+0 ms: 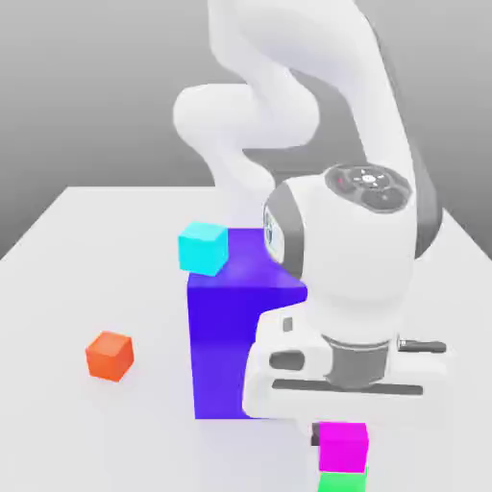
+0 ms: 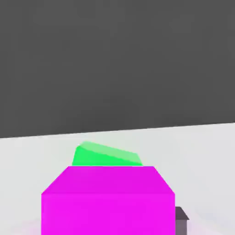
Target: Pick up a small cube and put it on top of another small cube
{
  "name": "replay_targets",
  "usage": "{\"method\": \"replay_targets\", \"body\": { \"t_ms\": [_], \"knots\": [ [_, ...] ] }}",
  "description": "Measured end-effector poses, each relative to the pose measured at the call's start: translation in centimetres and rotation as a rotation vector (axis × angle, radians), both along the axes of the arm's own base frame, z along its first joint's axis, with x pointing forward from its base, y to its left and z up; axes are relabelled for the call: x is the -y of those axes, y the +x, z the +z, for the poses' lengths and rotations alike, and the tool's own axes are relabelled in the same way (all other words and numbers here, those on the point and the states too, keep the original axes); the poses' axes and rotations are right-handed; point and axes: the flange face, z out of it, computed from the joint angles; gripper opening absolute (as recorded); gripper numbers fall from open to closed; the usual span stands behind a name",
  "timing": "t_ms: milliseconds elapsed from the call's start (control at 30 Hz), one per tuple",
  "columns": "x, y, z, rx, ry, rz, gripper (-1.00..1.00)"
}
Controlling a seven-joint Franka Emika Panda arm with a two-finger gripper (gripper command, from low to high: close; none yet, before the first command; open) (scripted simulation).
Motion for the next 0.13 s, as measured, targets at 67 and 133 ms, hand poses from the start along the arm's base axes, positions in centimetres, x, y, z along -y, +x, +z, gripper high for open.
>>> {"method": "replay_targets", "body": {
  "t_ms": [67,133],
  "knots": [
    [0.0,0.0,0.0,0.0,0.0,0.0,1.0],
    [0.0,0.0,0.0,0.0,0.0,0.0,1.0]
  ]
}}
